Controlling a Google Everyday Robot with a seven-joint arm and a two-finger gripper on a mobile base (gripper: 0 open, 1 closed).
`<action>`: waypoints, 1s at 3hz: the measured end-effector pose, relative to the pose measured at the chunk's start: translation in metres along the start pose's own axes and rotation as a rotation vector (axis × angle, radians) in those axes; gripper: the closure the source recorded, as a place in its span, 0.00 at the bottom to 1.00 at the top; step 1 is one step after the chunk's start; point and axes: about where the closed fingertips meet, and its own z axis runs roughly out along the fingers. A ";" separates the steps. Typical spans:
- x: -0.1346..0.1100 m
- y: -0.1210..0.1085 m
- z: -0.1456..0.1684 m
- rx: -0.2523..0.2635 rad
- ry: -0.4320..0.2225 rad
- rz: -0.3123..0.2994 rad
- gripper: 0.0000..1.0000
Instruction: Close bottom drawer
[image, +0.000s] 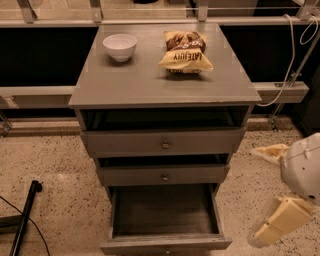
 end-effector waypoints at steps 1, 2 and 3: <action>-0.003 -0.006 0.028 0.002 -0.078 -0.004 0.00; 0.017 0.020 0.135 -0.076 -0.327 0.084 0.00; 0.018 0.017 0.177 -0.080 -0.511 0.088 0.00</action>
Offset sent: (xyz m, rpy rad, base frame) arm 0.0545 0.0725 -0.2129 0.6122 -0.3470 -0.1309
